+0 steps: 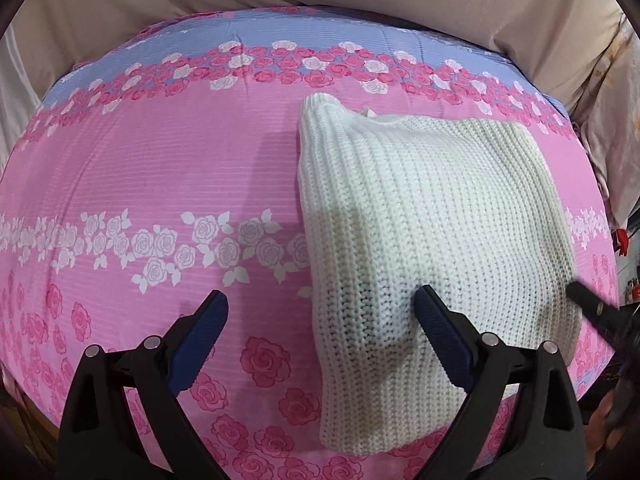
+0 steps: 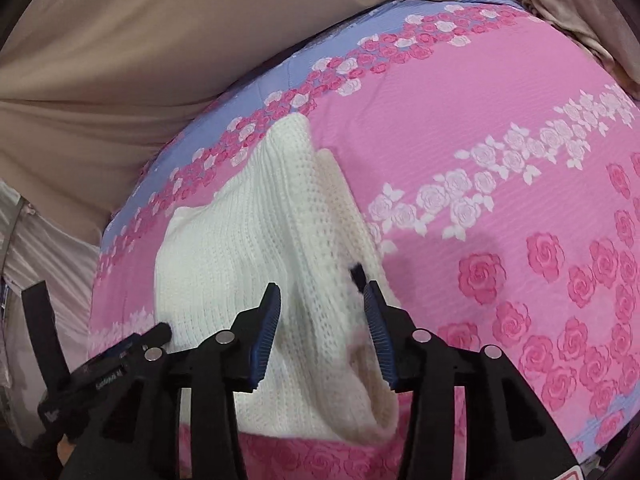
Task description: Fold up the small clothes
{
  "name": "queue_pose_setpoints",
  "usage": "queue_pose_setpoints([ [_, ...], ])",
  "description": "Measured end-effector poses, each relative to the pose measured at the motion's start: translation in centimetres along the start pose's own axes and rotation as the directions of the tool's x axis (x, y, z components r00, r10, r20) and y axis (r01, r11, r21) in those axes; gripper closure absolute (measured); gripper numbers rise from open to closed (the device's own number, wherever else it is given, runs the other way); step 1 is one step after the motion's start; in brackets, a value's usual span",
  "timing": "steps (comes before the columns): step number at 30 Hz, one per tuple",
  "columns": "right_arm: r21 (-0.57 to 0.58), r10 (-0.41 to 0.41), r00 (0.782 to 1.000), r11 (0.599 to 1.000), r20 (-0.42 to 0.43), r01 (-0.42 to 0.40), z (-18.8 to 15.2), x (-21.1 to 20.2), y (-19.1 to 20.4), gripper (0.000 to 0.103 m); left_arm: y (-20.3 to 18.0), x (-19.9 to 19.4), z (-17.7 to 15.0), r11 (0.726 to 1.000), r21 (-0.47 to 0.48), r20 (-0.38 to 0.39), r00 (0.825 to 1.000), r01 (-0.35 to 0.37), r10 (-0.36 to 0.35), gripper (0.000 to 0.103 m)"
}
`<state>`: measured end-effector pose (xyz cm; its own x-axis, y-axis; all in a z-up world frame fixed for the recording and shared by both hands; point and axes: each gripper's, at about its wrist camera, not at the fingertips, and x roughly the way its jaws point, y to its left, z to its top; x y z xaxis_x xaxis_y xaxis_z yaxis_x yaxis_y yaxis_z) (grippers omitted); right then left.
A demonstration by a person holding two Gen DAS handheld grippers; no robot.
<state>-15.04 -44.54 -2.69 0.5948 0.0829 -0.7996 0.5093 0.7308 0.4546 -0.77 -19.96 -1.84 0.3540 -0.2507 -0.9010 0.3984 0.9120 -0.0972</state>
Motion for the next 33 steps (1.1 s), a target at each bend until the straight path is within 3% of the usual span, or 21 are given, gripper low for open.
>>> queue_pose_setpoints([
  [4,0.103,0.002,0.998,0.995,-0.066,0.005,-3.7,0.0,-2.5,0.048,-0.1,-0.3,-0.3,1.0,-0.001,-0.01,1.0,0.003,-0.003,0.011],
  [7,0.196,0.059,0.993,0.98,-0.101,-0.038,-6.0,0.2,-3.9,0.047,0.2,-1.0,-1.1,0.997,-0.01,-0.072,0.994,0.078,-0.079,0.011],
  [8,0.217,0.078,0.992,0.975,-0.104,-0.054,-6.4,0.2,-4.1,0.047,0.5,-1.2,-1.8,0.986,-0.034,-0.127,0.977,0.166,-0.169,0.011],
  [9,0.238,0.102,0.99,0.968,-0.102,-0.075,-6.6,0.3,-4.3,0.047,0.8,-1.2,-2.6,0.962,-0.079,-0.18,0.946,0.261,-0.271,0.011],
  [11,0.262,0.139,0.986,0.959,-0.089,-0.111,-6.6,0.3,-4.2,0.047,2.0,-0.7,-4.4,0.892,-0.226,-0.244,0.864,0.391,-0.441,0.011],
  [13,0.264,0.167,0.983,0.954,-0.077,-0.142,-6.3,0.4,-3.8,0.05,3.5,0.7,-6.1,0.809,-0.407,-0.249,0.801,0.424,-0.545,0.011],
  [14,0.252,0.169,0.983,0.957,-0.077,-0.145,-6.1,0.6,-3.4,0.054,4.3,1.7,-6.7,0.761,-0.498,-0.237,0.779,0.416,-0.581,0.011],
  [15,0.24,0.166,0.983,0.96,-0.079,-0.143,-5.7,0.8,-2.9,0.075,4.8,2.3,-7.0,0.729,-0.555,-0.219,0.775,0.401,-0.593,0.014],
  [16,0.225,0.169,0.982,0.963,-0.088,-0.146,-5.3,1.0,-2.3,0.086,5.2,2.6,-6.9,0.702,-0.589,-0.188,0.777,0.401,-0.601,0.021],
  [17,0.211,0.174,0.98,0.966,-0.092,-0.152,-4.9,1.0,-1.6,0.086,5.5,2.7,-6.5,0.695,-0.596,-0.152,0.792,0.403,-0.591,0.026],
  [18,0.179,0.187,0.979,0.969,-0.078,-0.171,-4.3,0.5,-0.5,0.087,5.6,2.5,-6.0,0.711,-0.586,-0.144,0.814,0.388,-0.563,0.038],
  [19,0.147,0.199,0.978,0.971,-0.064,-0.188,-3.7,0.0,0.6,0.088,5.7,2.3,-5.6,0.714,-0.58,-0.128,0.822,0.391,-0.554,0.057],
  [21,0.088,0.251,0.968,0.965,-0.022,-0.248,-2.4,-2.0,3.0,0.088,6.0,1.2,-4.9,0.708,-0.571,-0.08,0.83,0.416,-0.553,0.066],
  [22,0.069,0.276,0.961,0.959,0.005,-0.275,-1.9,-3.1,3.9,0.088,6.2,0.4,-4.7,0.716,-0.557,-0.055,0.842,0.42,-0.536,0.068],
  [25,0.026,0.286,0.956,0.957,0.069,-0.288,-1.6,-5.9,4.3,0.089,6.0,-1.0,-4.7,0.823,-0.45,-0.045,0.912,0.347,-0.409,0.072],
  [26,0.031,0.248,0.967,0.968,0.052,-0.25,-2.1,-5.2,3.2,0.089,5.8,-0.5,-5.0,0.843,-0.437,-0.069,0.923,0.314,-0.38,0.073],
  [28,0.068,0.129,0.991,0.99,-0.038,-0.126,-3.5,-1.3,0.2,0.089,5.6,0.7,-5.8,0.86,-0.432,-0.122,0.928,0.271,-0.353,0.071],
  [30,0.138,0.052,0.986,0.99,-0.156,-0.031,-5.8,2.5,-3.2,0.088,5.5,0.9,-6.2,0.88,-0.41,-0.16,0.93,0.241,-0.33,0.07],
  [32,0.183,0.096,0.987,0.981,-0.129,-0.071,-6.4,1.6,-3.8,0.081,5.5,-0.1,-5.9,0.898,-0.378,-0.149,0.943,0.225,-0.299,0.06],
  [33,0.17,0.083,0.989,0.983,-0.119,-0.062,-6.2,0.9,-3.4,0.073,5.7,-0.7,-5.6,0.906,-0.363,-0.136,0.95,0.216,-0.281,0.046],
])
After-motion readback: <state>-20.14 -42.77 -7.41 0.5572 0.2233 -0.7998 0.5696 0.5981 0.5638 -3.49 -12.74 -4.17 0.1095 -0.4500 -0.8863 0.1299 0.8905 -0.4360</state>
